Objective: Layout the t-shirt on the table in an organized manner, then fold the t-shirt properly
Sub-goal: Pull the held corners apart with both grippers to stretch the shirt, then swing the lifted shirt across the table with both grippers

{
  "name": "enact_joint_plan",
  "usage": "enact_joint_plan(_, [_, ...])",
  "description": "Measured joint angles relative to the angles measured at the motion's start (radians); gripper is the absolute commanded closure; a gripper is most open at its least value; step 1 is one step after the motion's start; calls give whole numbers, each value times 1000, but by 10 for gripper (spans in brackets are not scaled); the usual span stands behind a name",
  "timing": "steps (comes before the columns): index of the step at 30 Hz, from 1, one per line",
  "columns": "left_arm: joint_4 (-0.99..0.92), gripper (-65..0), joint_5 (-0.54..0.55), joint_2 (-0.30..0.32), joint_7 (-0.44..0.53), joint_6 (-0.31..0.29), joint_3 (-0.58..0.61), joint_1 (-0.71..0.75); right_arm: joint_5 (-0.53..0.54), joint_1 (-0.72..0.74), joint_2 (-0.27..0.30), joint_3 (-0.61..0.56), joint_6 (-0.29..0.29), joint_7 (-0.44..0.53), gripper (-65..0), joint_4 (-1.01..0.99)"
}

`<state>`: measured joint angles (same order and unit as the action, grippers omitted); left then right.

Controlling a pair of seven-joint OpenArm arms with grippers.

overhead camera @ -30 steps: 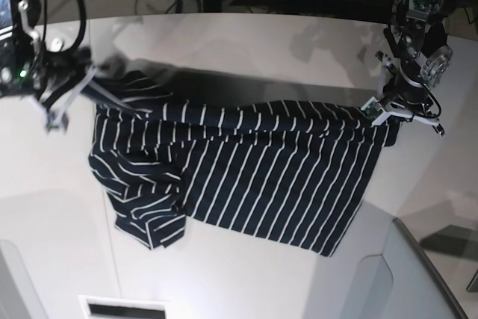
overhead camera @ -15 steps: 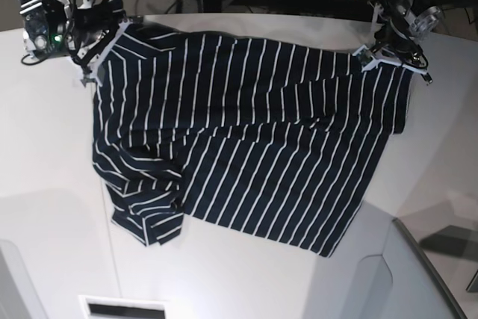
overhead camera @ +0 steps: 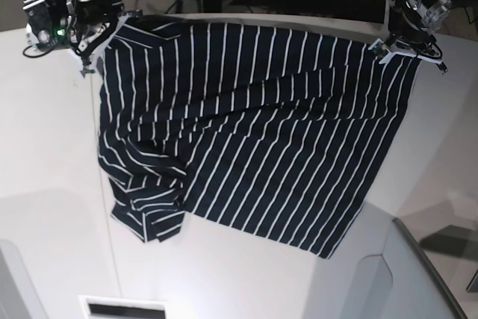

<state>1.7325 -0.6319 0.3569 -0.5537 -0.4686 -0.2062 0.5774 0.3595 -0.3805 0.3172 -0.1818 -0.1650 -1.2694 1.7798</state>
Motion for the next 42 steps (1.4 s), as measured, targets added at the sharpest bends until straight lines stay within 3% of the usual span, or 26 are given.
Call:
enact_joint_plan(9, [0,0,0,-13,-8,-3,11,-34,2,26,16,2,-2,-6,0,37])
enact_joint_plan(14, [89,0,0,-18,0,0,5,-115,2,113,54,103,-2,-13,0,138])
enact_joint_plan(17, [117,0,3,-18,-10,-7,8,-189,5,201,54,160,0,-89,0,153])
enact_joint_plan(20, [116,0,-53,-15,-85,-8,43,-303,23,299,71,167,-1,-95,0,158])
enact_joint_plan(25, [116,0,-102,-22,-125,-104,152,-480,3,439,99,171,0,-109,0,152])
enact_joint_plan(28, [107,0,-100,-18,-183,-111,224,-583,14,519,127,169,-1,-104,0,150])
enact_joint_plan(36, [-69,0,-94,-21,-229,-111,354,-886,27,728,216,167,5,4,0,69])
enact_joint_plan(42, [-231,0,-74,-31,-198,-108,386,-1088,45,824,285,162,37,174,0,-68])
